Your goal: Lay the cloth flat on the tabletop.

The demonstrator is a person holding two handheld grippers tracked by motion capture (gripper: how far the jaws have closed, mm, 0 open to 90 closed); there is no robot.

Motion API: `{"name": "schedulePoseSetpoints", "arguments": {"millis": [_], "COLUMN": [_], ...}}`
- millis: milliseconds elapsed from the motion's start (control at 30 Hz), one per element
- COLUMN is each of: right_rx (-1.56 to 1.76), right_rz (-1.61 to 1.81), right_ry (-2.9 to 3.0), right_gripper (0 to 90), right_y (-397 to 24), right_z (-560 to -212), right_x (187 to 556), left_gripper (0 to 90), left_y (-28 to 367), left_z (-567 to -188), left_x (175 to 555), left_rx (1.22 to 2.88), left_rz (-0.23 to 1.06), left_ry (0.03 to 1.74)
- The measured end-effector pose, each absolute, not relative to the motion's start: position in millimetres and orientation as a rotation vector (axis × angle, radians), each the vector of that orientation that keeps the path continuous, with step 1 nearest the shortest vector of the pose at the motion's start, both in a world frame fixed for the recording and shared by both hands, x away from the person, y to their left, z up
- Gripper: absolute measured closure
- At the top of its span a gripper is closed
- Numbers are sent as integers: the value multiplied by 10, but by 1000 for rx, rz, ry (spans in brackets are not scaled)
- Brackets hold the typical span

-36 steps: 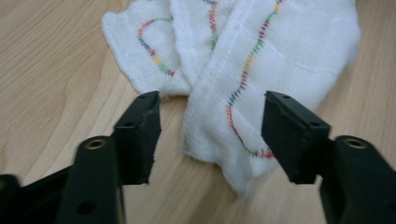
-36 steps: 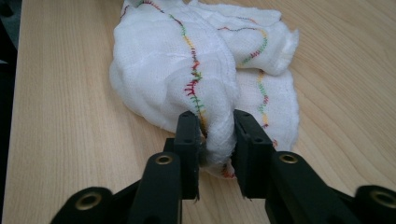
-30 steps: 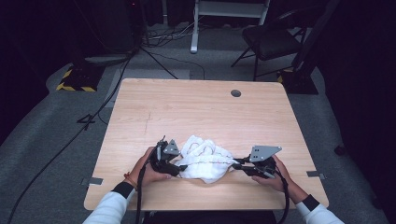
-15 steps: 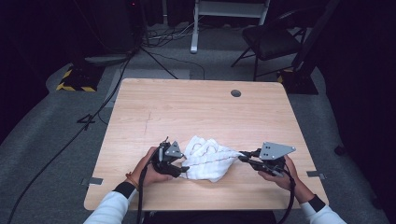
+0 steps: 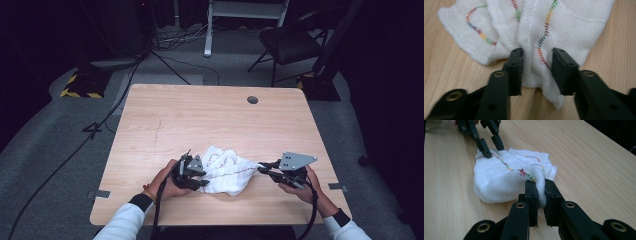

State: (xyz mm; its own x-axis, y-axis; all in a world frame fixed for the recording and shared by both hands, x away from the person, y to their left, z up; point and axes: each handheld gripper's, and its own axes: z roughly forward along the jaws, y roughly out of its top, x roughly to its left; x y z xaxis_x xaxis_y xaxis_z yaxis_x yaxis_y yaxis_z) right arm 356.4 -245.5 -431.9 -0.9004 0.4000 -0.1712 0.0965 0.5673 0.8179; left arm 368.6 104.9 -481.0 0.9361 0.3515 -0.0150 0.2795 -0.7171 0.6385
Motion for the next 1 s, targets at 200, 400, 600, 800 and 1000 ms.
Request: {"name": "schedulePoseSetpoints", "arguments": {"millis": [200,400,600,800,1000], "right_rx": [414,427,429,424,418], "right_rz": [1237,1253,1276,1325,1364], "right_ry": [2463,2424,2369,2296,2262], "right_gripper": [828,834,836,836,836], "right_y": [-2467,-2485,-2495,-2552,-2598], "right_z": [-4332,-4266,-4109,-3861,-3644], "right_x": [3569,3565,3537,3474,3387], "left_gripper": [807,815,819,820,822], "left_y": [1127,1258,1342,1372,1404], "left_z": [-4683,-4409,-4008,-3765,-3495], "left_x": [3636,3599,3495,3424,3286], "left_rx": [2363,2258,2150,2095,2040], "left_rz": [211,272,393,460,515], "left_ry": [429,416,401,391,361]}}
